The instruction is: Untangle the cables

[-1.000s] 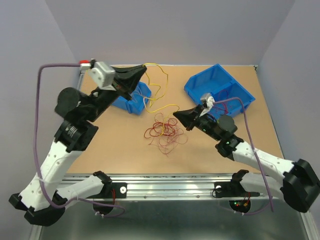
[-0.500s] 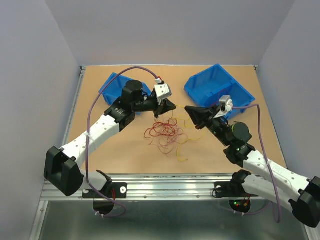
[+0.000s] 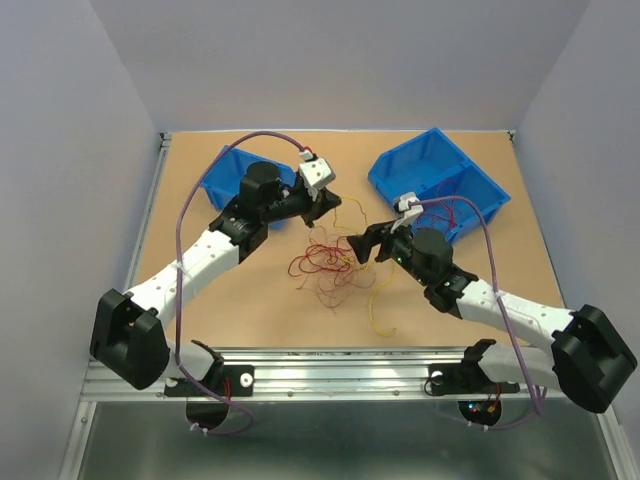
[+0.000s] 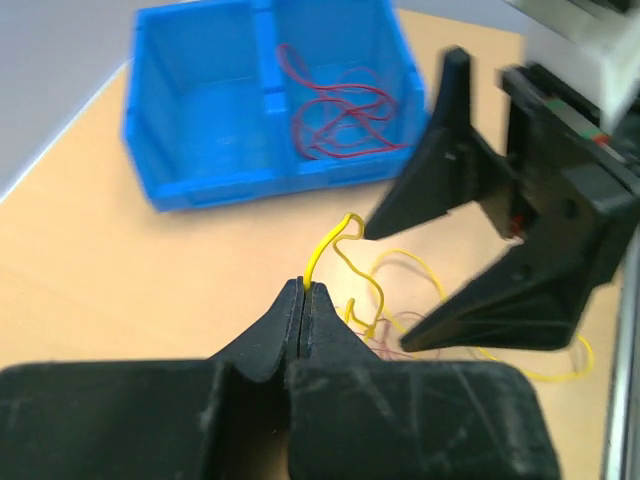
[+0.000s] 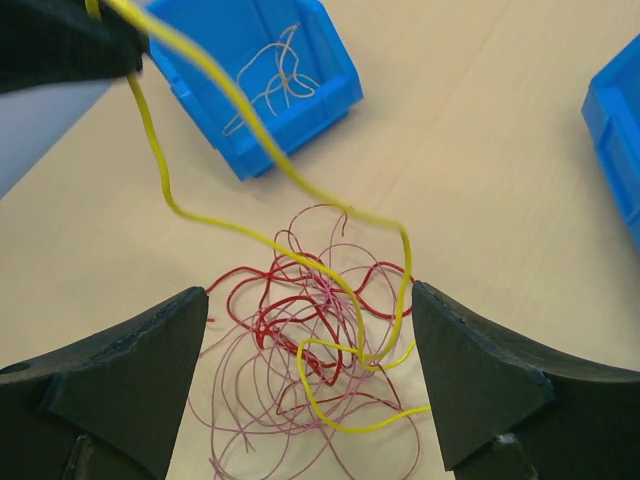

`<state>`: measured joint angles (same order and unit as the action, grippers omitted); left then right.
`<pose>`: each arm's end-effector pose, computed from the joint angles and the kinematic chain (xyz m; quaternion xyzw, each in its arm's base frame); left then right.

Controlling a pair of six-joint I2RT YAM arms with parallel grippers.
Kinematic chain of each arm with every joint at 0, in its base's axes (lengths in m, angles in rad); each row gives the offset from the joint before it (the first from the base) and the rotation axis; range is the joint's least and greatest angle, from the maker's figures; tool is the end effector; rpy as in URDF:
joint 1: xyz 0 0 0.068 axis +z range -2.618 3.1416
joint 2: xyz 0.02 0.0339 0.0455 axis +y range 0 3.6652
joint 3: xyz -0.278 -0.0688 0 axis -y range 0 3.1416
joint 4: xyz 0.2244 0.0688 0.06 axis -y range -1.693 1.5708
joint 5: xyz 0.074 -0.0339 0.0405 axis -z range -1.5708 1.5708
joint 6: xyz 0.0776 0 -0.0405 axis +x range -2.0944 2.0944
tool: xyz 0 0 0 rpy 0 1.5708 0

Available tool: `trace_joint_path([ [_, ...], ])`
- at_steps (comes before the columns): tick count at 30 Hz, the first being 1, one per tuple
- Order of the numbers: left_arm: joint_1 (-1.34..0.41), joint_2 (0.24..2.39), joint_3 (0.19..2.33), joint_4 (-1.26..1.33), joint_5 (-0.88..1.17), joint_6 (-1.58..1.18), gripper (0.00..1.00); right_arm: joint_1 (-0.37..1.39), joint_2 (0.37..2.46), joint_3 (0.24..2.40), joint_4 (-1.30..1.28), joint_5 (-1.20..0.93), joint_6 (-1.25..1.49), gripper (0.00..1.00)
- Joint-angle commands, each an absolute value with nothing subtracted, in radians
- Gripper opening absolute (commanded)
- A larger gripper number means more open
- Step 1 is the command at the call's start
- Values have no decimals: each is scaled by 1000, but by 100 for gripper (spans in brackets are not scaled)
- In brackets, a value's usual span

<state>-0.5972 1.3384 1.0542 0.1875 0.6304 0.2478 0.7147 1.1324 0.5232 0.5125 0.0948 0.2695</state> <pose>0.2424 -0.2202 0.3655 0.4787 0.5566 -0.3371 0.5894 0.2094 0.1720 0.2714 -0.1322 0.7284 0.2863 0.6083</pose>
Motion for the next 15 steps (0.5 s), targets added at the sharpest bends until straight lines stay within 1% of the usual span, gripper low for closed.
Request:
trace_joint_path([
  [1,-502,1272,1023,333,453,131,0,719,1178,627,512,126,291,88],
  [4,-425,1273,1006,365,462,75,0,719,1224,693,405,170,299,88],
  [5,-407,1273,1000,376,478,66,0,719,1238,718,309,207,316,88],
  [7,-370,1273,989,397,537,43,0,719,1268,781,238,290,325,88],
  [10,-364,1272,983,405,568,41,0,718,1304,836,141,386,350,87],
  [14,-364,1256,962,433,549,43,0,718,1351,861,68,563,510,86],
  [15,-364,1252,959,436,539,44,0,710,1359,865,54,613,541,84],
])
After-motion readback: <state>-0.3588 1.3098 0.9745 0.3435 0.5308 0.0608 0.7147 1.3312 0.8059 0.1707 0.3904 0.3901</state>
